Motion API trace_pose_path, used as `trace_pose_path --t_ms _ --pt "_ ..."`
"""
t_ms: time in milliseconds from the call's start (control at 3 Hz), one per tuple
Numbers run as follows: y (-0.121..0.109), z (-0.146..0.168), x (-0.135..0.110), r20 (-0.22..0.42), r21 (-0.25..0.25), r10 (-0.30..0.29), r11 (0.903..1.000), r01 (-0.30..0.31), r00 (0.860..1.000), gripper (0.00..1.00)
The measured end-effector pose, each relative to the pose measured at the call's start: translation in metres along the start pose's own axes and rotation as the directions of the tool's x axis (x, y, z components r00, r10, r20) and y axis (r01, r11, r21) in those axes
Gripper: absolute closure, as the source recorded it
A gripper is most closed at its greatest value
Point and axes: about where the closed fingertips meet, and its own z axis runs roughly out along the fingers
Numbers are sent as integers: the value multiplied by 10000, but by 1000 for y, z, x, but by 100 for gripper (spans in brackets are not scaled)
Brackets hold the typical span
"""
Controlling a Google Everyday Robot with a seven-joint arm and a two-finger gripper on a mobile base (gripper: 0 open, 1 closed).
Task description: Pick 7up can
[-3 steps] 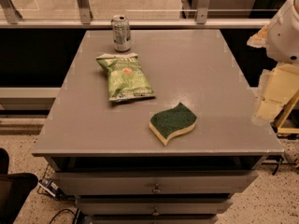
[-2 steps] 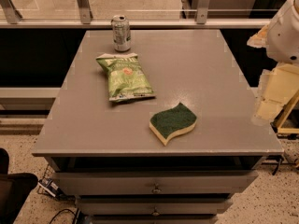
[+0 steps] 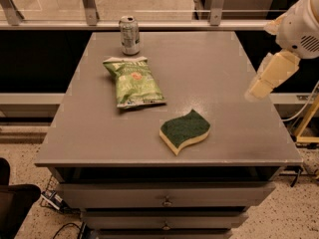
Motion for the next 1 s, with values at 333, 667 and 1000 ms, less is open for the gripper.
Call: trace_pose_path --t_ms 333,667,1000 --pt "-37 18 -13 1630 707 667 9944 -791 9844 0" --pt "-70 33 -35 3435 1223 995 9812 -1495 9339 0" --pt "-84 41 -57 5029 1381 1397 9612 -2388 8530 0"
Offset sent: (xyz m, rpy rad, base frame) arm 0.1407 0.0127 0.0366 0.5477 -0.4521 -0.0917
